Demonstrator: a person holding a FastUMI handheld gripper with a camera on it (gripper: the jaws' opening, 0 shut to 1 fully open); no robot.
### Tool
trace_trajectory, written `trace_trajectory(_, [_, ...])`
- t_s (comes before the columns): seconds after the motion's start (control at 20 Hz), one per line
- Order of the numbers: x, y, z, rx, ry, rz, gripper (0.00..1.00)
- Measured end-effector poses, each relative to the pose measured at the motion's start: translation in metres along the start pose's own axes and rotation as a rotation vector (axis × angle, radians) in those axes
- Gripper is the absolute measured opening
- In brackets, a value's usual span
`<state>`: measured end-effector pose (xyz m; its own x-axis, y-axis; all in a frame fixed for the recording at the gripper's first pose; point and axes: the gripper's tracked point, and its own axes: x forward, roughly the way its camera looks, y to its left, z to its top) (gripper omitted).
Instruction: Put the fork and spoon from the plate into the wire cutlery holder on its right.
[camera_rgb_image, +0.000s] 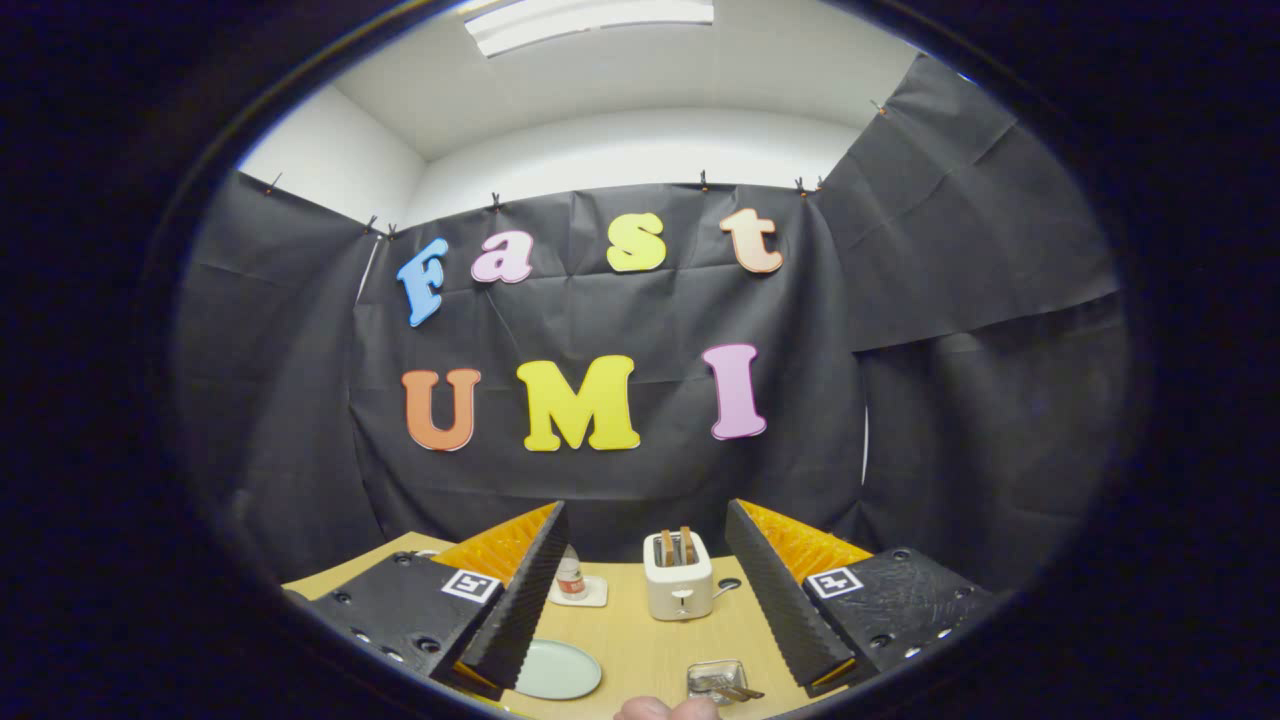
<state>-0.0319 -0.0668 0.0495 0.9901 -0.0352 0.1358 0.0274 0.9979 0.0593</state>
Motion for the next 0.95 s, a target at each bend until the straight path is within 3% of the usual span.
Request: trace_trajectory(0.95, [0.005,0.012,-0.003,-0.018,0.012,0.001,0.95])
